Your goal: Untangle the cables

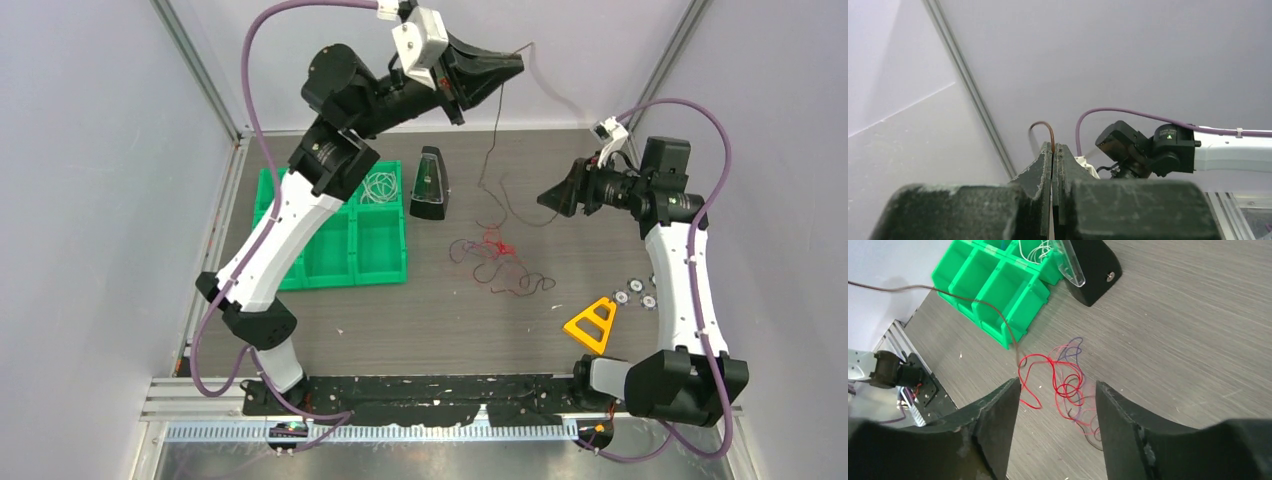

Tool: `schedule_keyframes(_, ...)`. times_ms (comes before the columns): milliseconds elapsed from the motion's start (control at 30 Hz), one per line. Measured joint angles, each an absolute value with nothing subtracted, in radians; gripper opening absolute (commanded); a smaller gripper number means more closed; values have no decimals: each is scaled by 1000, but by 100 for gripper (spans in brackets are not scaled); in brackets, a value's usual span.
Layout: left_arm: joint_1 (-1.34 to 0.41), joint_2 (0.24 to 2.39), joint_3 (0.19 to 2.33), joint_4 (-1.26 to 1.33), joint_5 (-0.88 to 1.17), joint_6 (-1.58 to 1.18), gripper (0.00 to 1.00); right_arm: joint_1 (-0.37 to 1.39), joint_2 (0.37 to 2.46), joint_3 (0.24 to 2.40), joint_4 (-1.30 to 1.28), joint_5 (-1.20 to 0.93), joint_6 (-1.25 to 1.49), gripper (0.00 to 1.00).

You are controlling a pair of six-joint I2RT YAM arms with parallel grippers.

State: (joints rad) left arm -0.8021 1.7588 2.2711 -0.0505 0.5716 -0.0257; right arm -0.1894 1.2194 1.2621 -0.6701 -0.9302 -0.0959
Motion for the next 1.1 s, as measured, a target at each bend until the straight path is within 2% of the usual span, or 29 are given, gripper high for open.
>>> schedule_keyframes(100, -794, 1758, 2310, -62, 562, -23, 0, -168, 1201, 1262, -693, -939, -183, 87)
schedule_keyframes(167, -794, 1758, 2306, -86, 554, -22, 0, -168, 1181, 1261, -696, -939, -227, 92)
schedule_keyframes(367, -794, 1758, 2281, -128, 521, -23, 0, -163, 1112, 1201, -659, -947, -290, 95)
schedule_keyframes(467, -794, 1757, 2281, -128, 512, -30, 0, -122, 1074, 1097, -550, -950, -268, 97)
schedule_keyframes(633, -794, 1756, 2279, -127, 502, -56, 0, 58, 967, 836, -231, -906, -152, 97)
schedule_keyframes(767, -794, 1752, 2268, -126, 497, -71, 0, 247, 944, 731, -25, -800, -135, 98)
schedule_keyframes(800, -794, 1752, 2268, -126, 496, -72, 0, 286, 957, 717, 31, -759, -137, 88)
schedule_keyframes(833, -794, 1751, 2268, -126, 495, -72, 0, 311, 976, 707, 80, -716, -140, 83)
schedule_keyframes(867, -794, 1749, 2268, -126, 492, -72, 0, 331, 1006, 702, 125, -671, -147, 71)
schedule_keyframes(933, -794, 1743, 2268, -128, 488, -72, 0, 351, 1082, 702, 202, -590, -160, 57)
schedule_keyframes(1000, -794, 1737, 2275, -133, 480, -69, 0, 360, 1166, 706, 232, -522, -188, 48)
schedule_keyframes(1100, -789, 1735, 2317, -141, 462, -65, 0, 363, 1265, 706, 220, -455, -254, 40)
